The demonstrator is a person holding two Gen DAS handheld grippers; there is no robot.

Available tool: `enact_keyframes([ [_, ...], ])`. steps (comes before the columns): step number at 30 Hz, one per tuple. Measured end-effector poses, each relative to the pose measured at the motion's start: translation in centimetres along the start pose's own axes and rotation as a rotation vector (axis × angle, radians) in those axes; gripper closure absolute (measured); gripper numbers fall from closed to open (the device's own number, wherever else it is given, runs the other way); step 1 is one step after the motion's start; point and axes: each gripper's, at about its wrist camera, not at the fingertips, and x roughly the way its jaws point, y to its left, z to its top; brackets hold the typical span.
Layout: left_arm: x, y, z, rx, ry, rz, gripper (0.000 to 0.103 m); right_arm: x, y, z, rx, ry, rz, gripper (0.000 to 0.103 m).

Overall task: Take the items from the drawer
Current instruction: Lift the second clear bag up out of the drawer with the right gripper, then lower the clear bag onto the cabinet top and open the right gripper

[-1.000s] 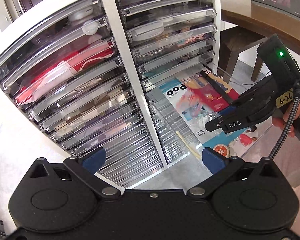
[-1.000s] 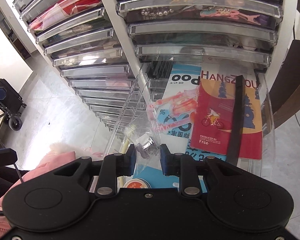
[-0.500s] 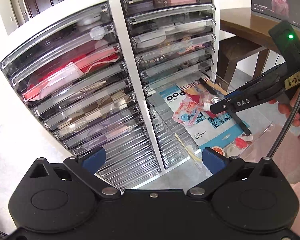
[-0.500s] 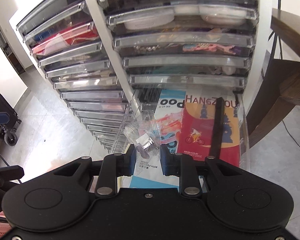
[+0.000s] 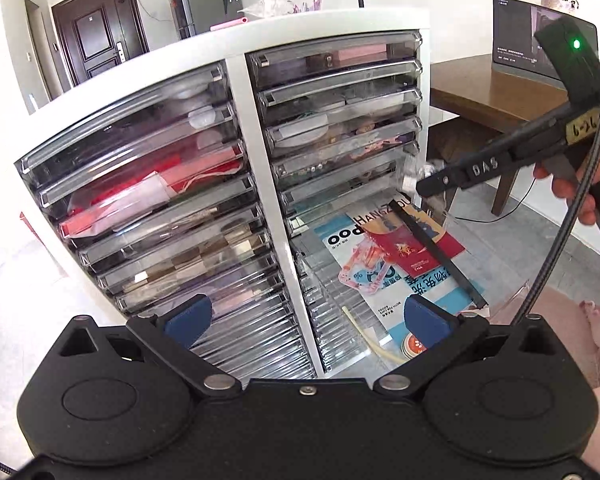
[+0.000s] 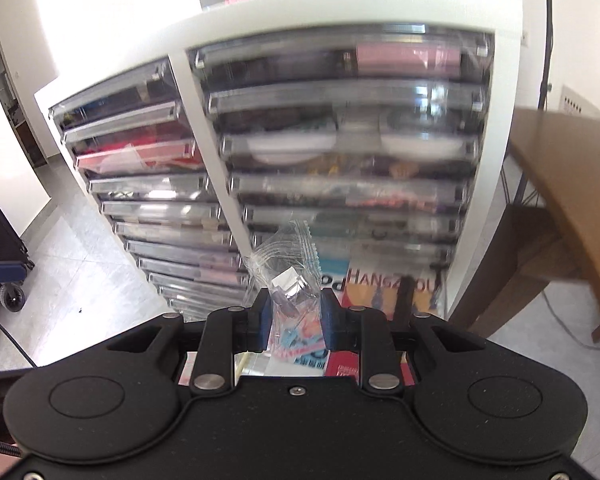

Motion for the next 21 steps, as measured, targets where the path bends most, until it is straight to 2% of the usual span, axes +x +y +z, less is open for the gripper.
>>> enact_keyframes([
  [21,-3.7,1.9,1.0,-0.032,-0.15,0.03,0.0,-4.5,1.5,9.2,-0.084,-0.174,-0.016,0.077],
])
